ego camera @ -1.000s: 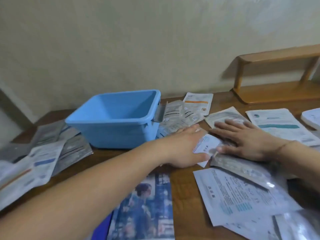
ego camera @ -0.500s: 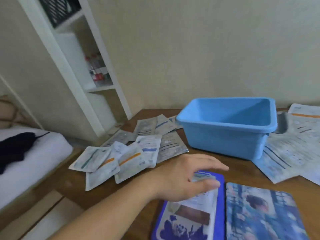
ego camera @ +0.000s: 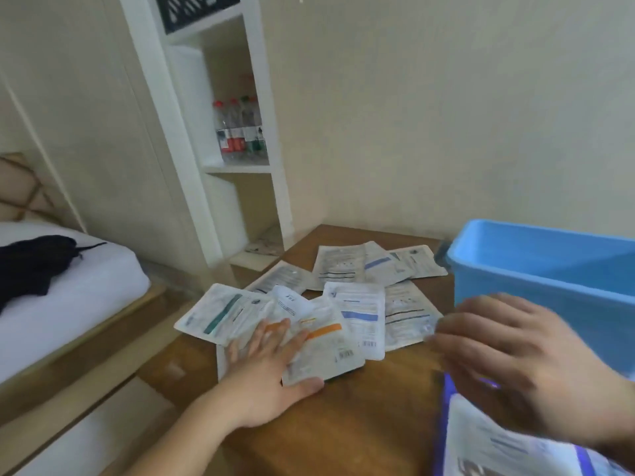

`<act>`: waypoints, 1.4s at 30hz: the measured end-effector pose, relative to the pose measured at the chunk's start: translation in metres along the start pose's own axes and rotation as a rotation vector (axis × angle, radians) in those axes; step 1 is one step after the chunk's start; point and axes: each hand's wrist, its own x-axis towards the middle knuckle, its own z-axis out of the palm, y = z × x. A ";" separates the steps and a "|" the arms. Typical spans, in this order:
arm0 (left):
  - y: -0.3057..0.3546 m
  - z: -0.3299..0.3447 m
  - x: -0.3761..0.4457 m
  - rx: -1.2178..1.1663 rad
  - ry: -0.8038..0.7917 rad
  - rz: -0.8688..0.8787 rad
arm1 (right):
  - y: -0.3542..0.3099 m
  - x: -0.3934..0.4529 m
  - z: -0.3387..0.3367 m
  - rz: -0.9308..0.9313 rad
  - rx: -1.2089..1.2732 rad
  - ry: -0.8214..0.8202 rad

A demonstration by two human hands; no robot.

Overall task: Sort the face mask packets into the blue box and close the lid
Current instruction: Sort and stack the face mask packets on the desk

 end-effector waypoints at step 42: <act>0.012 0.022 -0.081 -1.023 0.426 0.471 | -0.119 0.004 0.015 0.527 0.114 -0.037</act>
